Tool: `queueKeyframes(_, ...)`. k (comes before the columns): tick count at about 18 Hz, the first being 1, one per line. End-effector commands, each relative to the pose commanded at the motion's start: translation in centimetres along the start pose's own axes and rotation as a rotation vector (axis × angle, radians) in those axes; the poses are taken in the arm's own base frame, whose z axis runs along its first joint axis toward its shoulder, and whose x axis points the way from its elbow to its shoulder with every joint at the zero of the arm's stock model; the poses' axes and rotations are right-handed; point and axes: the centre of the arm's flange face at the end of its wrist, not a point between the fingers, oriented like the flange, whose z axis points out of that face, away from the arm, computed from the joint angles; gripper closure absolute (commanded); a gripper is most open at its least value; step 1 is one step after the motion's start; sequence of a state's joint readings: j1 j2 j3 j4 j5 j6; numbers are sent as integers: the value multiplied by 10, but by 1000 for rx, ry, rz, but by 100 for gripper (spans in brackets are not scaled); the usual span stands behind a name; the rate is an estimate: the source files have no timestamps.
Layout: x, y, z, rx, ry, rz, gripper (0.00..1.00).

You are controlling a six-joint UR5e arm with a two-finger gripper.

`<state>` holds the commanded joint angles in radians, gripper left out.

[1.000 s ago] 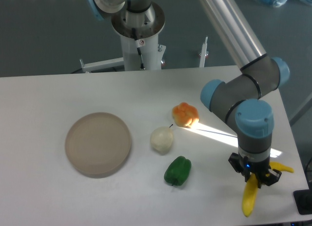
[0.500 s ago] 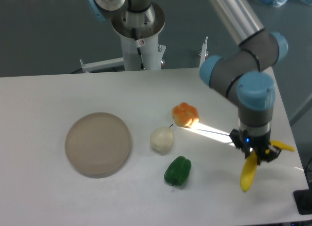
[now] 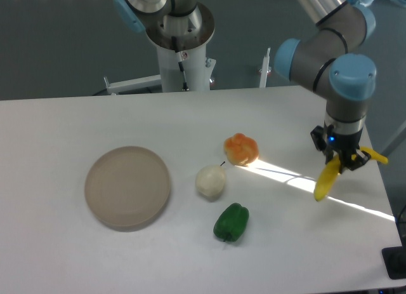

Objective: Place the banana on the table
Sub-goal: 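Lift the held banana and carry it toward the orange pepper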

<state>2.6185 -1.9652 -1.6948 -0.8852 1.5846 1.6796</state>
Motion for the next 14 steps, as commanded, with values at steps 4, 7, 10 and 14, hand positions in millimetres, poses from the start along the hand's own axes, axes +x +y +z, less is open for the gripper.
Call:
queueKeyframes(4, 28, 8, 22, 3, 65, -8, 70)
queueKeyframes(7, 34, 6, 34, 7, 92, -31, 69)
queueKeyframes(10, 34, 6, 48, 6, 115, -104, 69)
queueKeyframes(14, 38, 3, 56, 1, 132, -191, 69)
